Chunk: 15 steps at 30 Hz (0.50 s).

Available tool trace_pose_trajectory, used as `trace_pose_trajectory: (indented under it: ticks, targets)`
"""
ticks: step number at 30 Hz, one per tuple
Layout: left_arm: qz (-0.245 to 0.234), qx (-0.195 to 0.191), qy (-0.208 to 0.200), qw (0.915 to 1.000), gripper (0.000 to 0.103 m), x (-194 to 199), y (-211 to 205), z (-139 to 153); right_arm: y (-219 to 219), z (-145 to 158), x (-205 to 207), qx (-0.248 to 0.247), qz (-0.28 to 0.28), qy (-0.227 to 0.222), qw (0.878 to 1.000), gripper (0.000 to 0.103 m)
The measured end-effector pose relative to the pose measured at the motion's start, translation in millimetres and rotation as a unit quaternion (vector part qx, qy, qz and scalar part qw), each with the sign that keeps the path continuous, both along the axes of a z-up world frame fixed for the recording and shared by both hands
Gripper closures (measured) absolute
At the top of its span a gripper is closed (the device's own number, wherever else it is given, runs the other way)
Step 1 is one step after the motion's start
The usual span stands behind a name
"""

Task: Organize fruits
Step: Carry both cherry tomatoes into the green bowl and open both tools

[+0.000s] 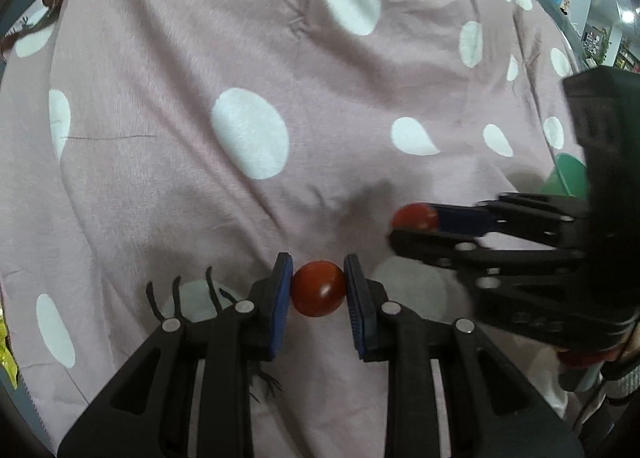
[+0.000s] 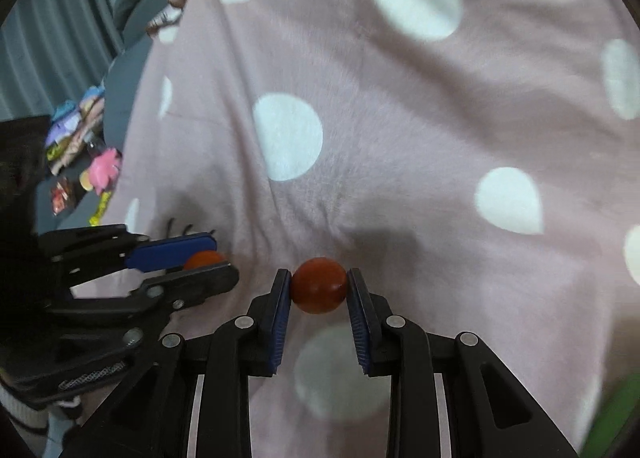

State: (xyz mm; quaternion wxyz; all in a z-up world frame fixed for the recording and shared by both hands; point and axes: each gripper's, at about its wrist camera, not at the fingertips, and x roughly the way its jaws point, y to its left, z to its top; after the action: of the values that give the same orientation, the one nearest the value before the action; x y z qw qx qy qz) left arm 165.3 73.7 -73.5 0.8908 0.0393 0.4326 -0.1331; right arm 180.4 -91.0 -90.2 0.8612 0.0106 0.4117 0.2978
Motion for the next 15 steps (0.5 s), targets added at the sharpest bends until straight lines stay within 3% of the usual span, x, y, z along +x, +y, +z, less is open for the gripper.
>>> trace_pose_trajectory:
  ticks: [15]
  targets:
    - [-0.075,0.004,-0.028,0.9967,0.076,-42.2,-108.5,35.6,-128.0,43.5,-81.8,0.025,-0.106,-0.022,0.994,0.073]
